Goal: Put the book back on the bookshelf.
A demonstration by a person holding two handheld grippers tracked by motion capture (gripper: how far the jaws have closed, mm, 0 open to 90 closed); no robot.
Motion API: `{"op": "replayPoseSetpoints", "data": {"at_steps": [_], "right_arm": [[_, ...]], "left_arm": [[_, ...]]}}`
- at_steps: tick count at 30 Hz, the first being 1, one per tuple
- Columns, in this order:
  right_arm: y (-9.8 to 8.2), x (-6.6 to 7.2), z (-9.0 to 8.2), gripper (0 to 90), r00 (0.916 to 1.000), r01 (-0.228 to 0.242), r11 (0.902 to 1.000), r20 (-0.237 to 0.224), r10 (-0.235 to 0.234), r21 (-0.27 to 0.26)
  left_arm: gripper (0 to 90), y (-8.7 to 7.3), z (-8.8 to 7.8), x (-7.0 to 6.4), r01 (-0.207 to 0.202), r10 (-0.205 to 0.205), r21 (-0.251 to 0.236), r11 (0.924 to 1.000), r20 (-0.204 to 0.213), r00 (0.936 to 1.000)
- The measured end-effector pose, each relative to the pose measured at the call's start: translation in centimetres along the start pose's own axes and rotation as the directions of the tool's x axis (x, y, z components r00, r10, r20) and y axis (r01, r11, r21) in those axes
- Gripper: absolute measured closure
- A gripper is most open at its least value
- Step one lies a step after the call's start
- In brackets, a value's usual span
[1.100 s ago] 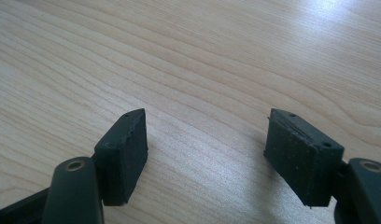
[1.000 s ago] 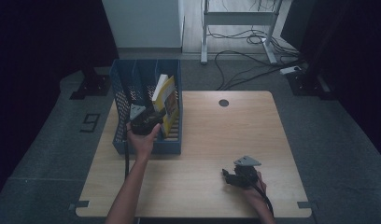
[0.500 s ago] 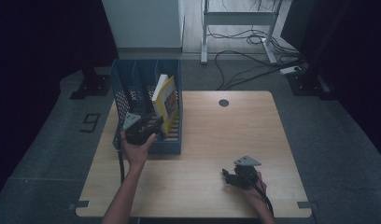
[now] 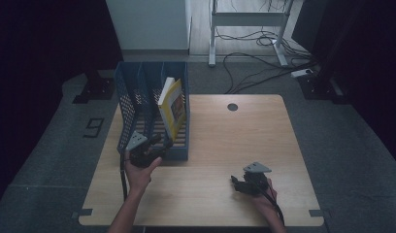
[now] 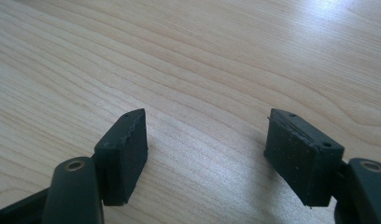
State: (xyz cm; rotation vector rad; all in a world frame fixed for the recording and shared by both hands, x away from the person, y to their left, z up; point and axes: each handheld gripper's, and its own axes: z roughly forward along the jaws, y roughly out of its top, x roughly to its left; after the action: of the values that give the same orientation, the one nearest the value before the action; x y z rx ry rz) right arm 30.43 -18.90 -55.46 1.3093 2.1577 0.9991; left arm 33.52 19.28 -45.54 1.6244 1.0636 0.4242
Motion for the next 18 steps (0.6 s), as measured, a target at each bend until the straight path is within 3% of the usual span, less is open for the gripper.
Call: {"op": "replayPoseSetpoints", "data": {"at_steps": [5,10,18], "right_arm": [[0.0,0.0,0.0,28.9,1.0000,0.000,1.0000,0.000,0.000,0.000],[0.0,0.0,0.0,28.9,1.0000,0.000,1.0000,0.000,0.000,0.000],[0.0,0.0,0.0,28.8,1.0000,0.000,1.0000,0.000,0.000,0.000]], "left_arm": [[42.1,-1.6,-0.5,0.3,-0.006,0.007,0.021,0.9998,-0.004,1.0000],[42.4,-3.9,-1.3,0.7,-0.001,-0.002,0.064,0.9980,0.040,0.9992],[42.2,-5.8,-1.5,1.0,-0.024,0.018,0.115,0.9931,0.048,0.9987]]}}
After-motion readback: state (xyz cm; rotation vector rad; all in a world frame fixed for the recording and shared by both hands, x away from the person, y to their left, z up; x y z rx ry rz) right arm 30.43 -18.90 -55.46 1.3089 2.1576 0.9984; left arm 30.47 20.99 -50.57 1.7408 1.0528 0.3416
